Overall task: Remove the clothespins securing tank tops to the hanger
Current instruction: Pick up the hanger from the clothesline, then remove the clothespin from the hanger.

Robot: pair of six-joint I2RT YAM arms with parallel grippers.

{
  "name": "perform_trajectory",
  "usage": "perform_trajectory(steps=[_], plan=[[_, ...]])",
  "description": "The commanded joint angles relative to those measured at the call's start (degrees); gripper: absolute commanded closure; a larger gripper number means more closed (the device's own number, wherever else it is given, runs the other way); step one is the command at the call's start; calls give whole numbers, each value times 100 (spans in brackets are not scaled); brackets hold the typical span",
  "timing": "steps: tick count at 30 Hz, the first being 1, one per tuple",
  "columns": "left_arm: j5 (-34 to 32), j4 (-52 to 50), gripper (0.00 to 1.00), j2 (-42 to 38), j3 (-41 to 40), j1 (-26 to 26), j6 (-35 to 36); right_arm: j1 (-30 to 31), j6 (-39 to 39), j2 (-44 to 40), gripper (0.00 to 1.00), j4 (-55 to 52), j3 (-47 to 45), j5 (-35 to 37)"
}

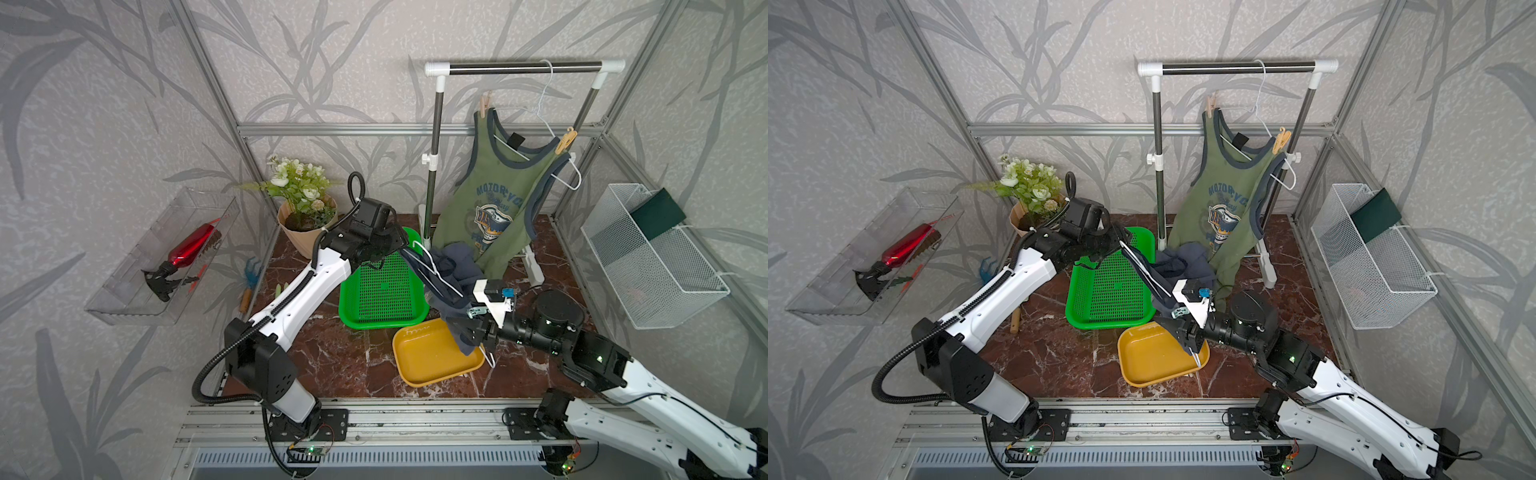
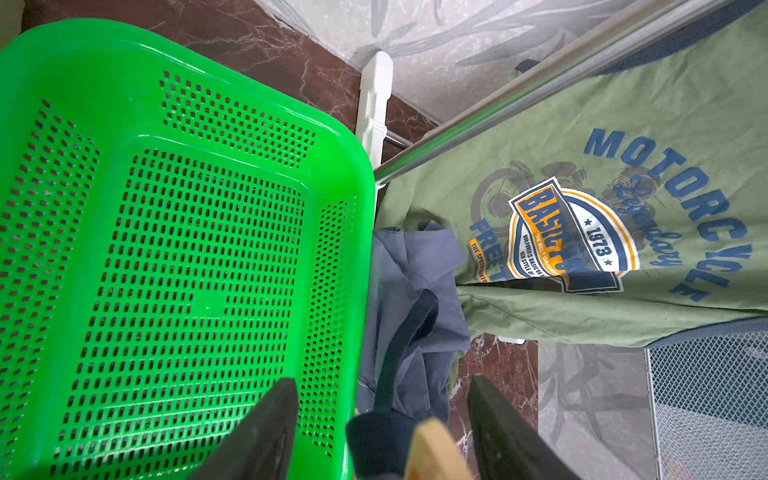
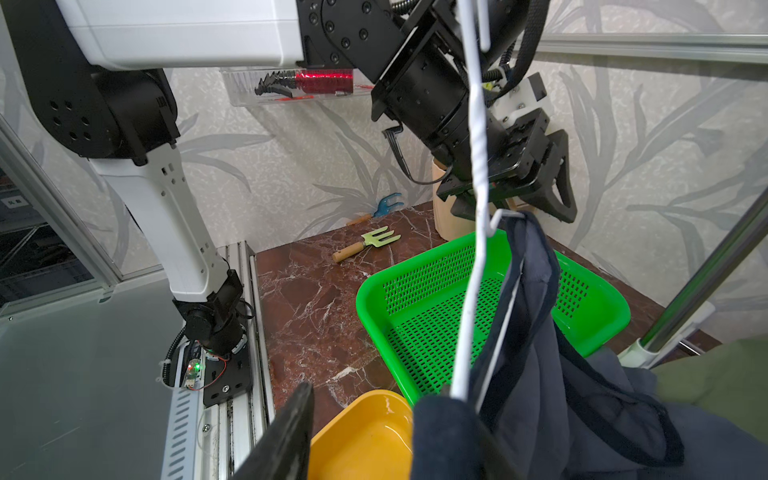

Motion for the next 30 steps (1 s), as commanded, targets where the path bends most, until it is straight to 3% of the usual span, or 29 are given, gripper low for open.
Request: perform_trajectory(steps=[1, 7, 21, 25, 30], plan=[[-99, -101, 34, -302, -59, 61, -204, 225, -248, -58, 100, 198, -52, 417], [-49, -170, 47, -314, -37, 139, -189, 329, -268, -99, 100, 207, -148, 546], [66, -151, 48, -172, -70, 202, -186, 483, -332, -216, 100, 65, -138, 697], [140, -64, 67, -188, -103, 199, -248, 593, -414, -166, 100, 41, -155, 887], [206, -89, 69, -156, -71, 201, -248, 935, -510, -101, 100, 65, -163, 1123]])
